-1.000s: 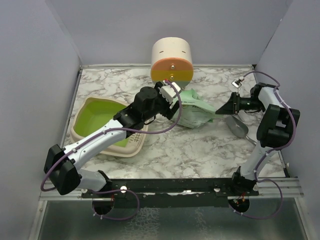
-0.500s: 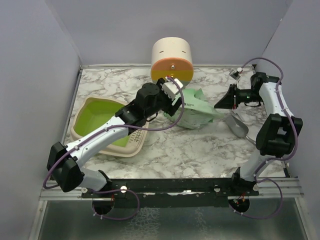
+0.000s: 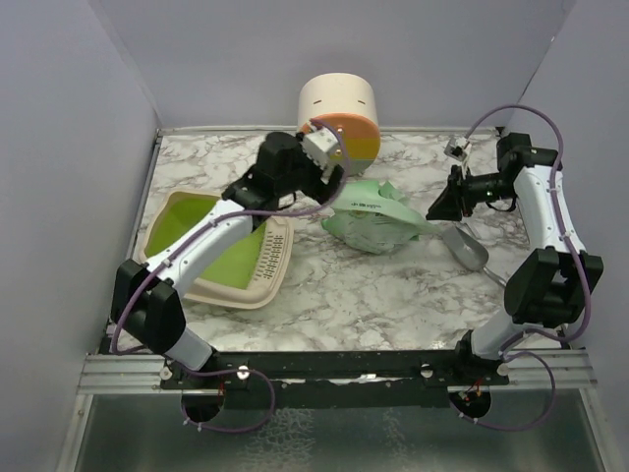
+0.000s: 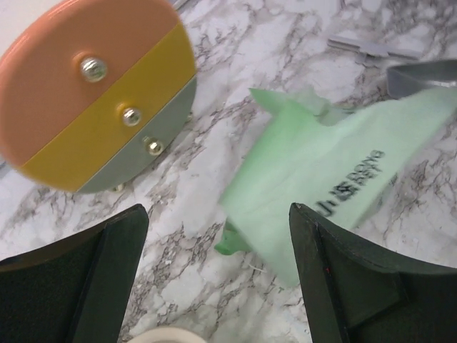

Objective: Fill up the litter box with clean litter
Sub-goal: Open the cat litter bag at the center of the board.

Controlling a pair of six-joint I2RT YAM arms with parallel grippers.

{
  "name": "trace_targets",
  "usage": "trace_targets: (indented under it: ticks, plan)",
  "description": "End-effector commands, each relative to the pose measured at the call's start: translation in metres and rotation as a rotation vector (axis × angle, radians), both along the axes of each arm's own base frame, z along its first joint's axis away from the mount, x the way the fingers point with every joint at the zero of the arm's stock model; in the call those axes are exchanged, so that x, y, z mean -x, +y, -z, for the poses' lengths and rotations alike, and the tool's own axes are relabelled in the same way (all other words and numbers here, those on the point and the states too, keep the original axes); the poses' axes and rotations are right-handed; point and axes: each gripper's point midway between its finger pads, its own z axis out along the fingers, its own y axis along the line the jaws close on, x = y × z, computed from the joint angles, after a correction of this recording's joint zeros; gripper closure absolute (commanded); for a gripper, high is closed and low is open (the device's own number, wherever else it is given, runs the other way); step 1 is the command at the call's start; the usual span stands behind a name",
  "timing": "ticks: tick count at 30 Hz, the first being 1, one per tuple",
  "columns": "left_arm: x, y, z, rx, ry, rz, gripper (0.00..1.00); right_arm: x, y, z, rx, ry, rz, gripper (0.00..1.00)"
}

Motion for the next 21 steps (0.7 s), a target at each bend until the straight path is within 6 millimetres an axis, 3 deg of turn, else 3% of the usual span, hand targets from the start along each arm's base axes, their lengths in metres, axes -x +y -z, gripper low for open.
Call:
trace_targets:
  ticks: [1, 3, 5, 7, 10, 18, 21]
  plan:
    - [-0.027, 0.056, -0.029, 0.379, 0.178, 0.002, 0.17, 0.016, -0.005, 0.01, 0.06, -0.01, -0.014, 0.66]
    - [-0.028, 0.069, -0.04, 0.529, 0.273, 0.011, 0.18, 0.019, -0.003, 0.008, 0.058, -0.022, -0.004, 0.63]
    - [-0.025, 0.065, -0.042, 0.58, 0.35, 0.066, 0.17, 0.021, -0.003, 0.006, 0.059, -0.037, 0.001, 0.62]
    - [-0.018, 0.051, -0.037, 0.601, 0.455, 0.179, 0.02, 0.021, -0.003, 0.003, 0.066, -0.053, 0.013, 0.61]
    - [-0.013, 0.036, -0.025, 0.641, 0.596, 0.301, 0.01, 0.02, -0.004, -0.003, 0.07, -0.077, 0.026, 0.61]
    - [-0.029, 0.024, 0.02, 0.629, 0.726, 0.284, 0.01, 0.026, -0.005, -0.016, 0.092, -0.125, 0.046, 0.6]
    - [-0.031, 0.014, 0.026, 0.605, 0.729, 0.286, 0.01, 0.026, -0.006, -0.015, 0.1, -0.132, 0.057, 0.6]
